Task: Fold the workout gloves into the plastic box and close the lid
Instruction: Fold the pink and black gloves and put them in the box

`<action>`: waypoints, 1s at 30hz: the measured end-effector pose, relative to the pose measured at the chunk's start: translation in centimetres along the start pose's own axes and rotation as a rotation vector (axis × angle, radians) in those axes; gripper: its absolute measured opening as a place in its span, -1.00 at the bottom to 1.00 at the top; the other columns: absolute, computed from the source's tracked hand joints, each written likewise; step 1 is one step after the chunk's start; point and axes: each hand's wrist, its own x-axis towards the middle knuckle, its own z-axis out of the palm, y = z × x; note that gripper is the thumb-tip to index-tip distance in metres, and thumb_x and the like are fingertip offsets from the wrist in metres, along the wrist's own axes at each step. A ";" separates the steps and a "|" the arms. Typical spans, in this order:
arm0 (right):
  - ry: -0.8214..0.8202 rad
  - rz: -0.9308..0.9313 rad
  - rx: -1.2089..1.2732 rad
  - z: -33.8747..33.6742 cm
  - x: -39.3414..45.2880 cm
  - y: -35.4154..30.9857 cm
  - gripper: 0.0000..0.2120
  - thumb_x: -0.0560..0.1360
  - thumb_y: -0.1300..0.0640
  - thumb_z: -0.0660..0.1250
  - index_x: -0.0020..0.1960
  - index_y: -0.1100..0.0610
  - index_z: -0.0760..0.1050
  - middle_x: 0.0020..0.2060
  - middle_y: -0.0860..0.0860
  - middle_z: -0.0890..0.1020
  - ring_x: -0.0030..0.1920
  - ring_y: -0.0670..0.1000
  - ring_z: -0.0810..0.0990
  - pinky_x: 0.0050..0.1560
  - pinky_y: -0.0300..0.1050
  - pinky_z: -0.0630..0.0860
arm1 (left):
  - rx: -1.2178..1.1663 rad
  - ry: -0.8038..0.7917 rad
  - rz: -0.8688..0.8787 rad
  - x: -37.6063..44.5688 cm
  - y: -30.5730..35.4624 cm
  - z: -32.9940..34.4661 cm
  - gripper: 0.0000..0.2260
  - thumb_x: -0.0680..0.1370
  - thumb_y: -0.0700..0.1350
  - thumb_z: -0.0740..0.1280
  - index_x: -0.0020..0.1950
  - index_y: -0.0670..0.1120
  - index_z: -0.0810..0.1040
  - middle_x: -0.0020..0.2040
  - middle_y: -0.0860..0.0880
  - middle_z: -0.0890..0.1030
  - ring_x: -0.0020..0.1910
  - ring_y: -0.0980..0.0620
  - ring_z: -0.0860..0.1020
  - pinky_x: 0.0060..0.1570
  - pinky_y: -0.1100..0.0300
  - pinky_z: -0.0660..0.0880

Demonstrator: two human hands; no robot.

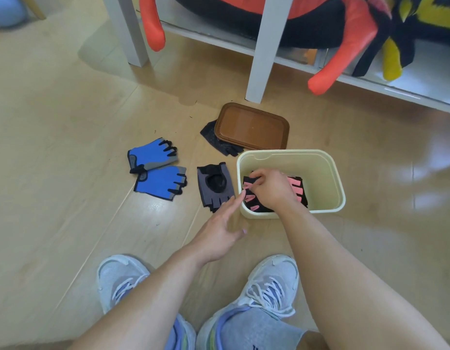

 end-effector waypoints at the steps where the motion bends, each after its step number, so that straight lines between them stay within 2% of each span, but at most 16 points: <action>1: -0.094 0.005 -0.030 0.4 0.2 -0.1 -0.58 0.51 0.12 0.37 0.36 -0.02 0.55 0.06 -0.02 0.73 0.09 0.04 0.68 0.10 0.04 0.65 | -0.004 -0.003 -0.002 0.0 0.0 0.0 -0.22 0.63 -0.06 0.38 0.55 0.51 -0.03 0.67 0.23 0.03 0.65 0.18 -0.04 0.63 -0.08 0.03; 4: -0.204 0.021 -0.117 1.3 0.9 0.4 -0.39 0.49 0.10 0.43 0.52 0.00 0.40 0.25 0.05 0.65 0.22 0.12 0.61 0.24 0.12 0.59 | -0.021 -0.012 -0.012 0.1 0.0 -0.1 -0.23 0.63 -0.05 0.38 0.54 0.53 -0.02 0.67 0.25 0.03 0.65 0.19 -0.08 0.63 -0.11 0.01; 6: -0.198 0.033 -0.136 1.4 1.1 0.6 -0.37 0.50 0.08 0.45 0.53 -0.01 0.36 0.29 0.07 0.61 0.27 0.14 0.58 0.27 0.12 0.56 | -0.028 -0.013 -0.017 0.1 -0.1 -0.1 -0.24 0.63 -0.05 0.38 0.55 0.52 -0.01 0.66 0.26 0.04 0.65 0.20 -0.08 0.63 -0.11 0.00; 7: -0.150 0.056 -0.126 1.1 1.1 0.6 -0.40 0.49 0.09 0.45 0.51 -0.03 0.40 0.28 0.07 0.62 0.26 0.14 0.59 0.26 0.12 0.56 | -0.030 -0.008 -0.016 0.1 -0.2 -0.1 -0.24 0.63 -0.05 0.38 0.55 0.51 0.00 0.66 0.26 0.04 0.65 0.20 -0.08 0.63 -0.11 0.00; 9: 0.052 0.146 -0.087 0.2 1.5 0.9 -0.52 0.47 0.14 0.41 0.38 -0.06 0.50 0.20 0.04 0.65 0.20 0.15 0.61 0.21 0.10 0.58 | -0.016 0.009 -0.018 0.3 -0.1 -0.2 -0.26 0.63 -0.05 0.38 0.57 0.47 0.02 0.67 0.24 0.02 0.65 0.20 -0.10 0.63 -0.10 -0.02; 11: 0.232 0.243 -0.116 -1.4 1.9 1.8 -0.55 0.46 0.17 0.38 0.34 -0.01 0.49 0.23 0.07 0.58 0.24 0.18 0.56 0.22 0.11 0.56 | 0.037 0.040 -0.018 0.4 0.1 -0.2 -0.29 0.63 -0.04 0.37 0.59 0.43 0.04 0.67 0.23 -0.06 0.64 0.19 -0.18 0.63 -0.10 -0.10; 12: 0.244 0.285 -0.137 -2.1 2.0 2.5 -0.53 0.47 0.17 0.39 0.37 0.05 0.45 0.28 0.10 0.52 0.28 0.20 0.52 0.23 0.12 0.54 | 0.099 0.061 -0.006 0.4 0.3 -0.2 -0.30 0.64 -0.04 0.36 0.59 0.40 0.04 0.67 0.23 -0.10 0.63 0.18 -0.23 0.63 -0.09 -0.16; 14: 0.169 0.345 -0.105 -3.0 2.5 3.6 -0.51 0.47 0.11 0.44 0.36 0.14 0.42 0.30 0.15 0.52 0.27 0.23 0.53 0.22 0.12 0.54 | 0.283 0.112 0.039 0.3 0.7 0.1 -0.29 0.64 -0.03 0.35 0.62 0.32 -0.01 0.64 0.24 -0.17 0.60 0.18 -0.32 0.61 -0.10 -0.27; 16: 0.057 0.345 -0.047 -3.3 2.6 3.9 -0.61 0.48 0.06 0.48 0.23 0.20 0.52 0.18 0.16 0.63 0.13 0.21 0.61 0.14 0.07 0.59 | 0.416 0.140 0.072 0.3 1.0 0.4 -0.29 0.65 -0.01 0.32 0.65 0.22 -0.05 0.64 0.23 -0.17 0.59 0.16 -0.37 0.59 -0.16 -0.30; 18: -0.009 0.325 -0.044 -3.1 2.5 3.6 -0.63 0.48 0.04 0.52 0.18 0.23 0.60 0.09 0.17 0.69 0.07 0.21 0.67 0.10 0.08 0.64 | 0.467 0.148 0.076 0.2 1.3 0.4 -0.29 0.65 0.00 0.30 0.66 0.17 -0.07 0.66 0.20 -0.15 0.59 0.12 -0.38 0.59 -0.20 -0.30; 22: -0.038 0.354 0.001 -3.1 3.1 3.5 -0.65 0.45 0.08 0.57 0.12 0.26 0.61 0.00 0.21 0.71 -0.03 0.23 0.71 0.02 0.13 0.69 | 0.538 0.128 0.059 0.1 2.0 0.0 -0.29 0.65 0.04 0.29 0.67 0.12 -0.06 0.67 0.16 -0.15 0.61 0.07 -0.37 0.57 -0.19 -0.36; 24: -0.069 0.384 0.099 -3.7 3.2 3.2 -0.72 0.49 0.16 0.53 0.11 0.27 0.59 0.02 0.21 0.71 0.00 0.22 0.70 0.10 0.17 0.66 | 0.528 0.117 0.043 0.1 2.2 0.0 -0.28 0.64 0.05 0.30 0.67 0.13 -0.07 0.66 0.17 -0.16 0.61 0.07 -0.36 0.57 -0.17 -0.37; 27: -0.132 0.422 0.172 -5.9 3.2 2.7 -0.97 0.60 0.26 0.38 0.00 0.22 0.53 -0.02 0.18 0.68 0.00 0.17 0.66 0.18 0.13 0.62 | 0.514 0.113 0.035 0.2 2.2 -0.1 -0.27 0.64 0.05 0.31 0.67 0.15 -0.08 0.67 0.17 -0.14 0.62 0.06 -0.35 0.57 -0.18 -0.35; 30: -0.079 0.428 0.076 -7.5 3.8 3.6 -0.92 0.62 0.26 0.31 -0.01 0.25 0.56 -0.06 0.23 0.68 0.02 0.23 0.68 0.20 0.19 0.62 | 0.529 0.096 0.031 0.1 2.2 -0.1 -0.25 0.64 0.06 0.31 0.67 0.14 -0.11 0.67 0.16 -0.16 0.61 0.06 -0.36 0.57 -0.18 -0.35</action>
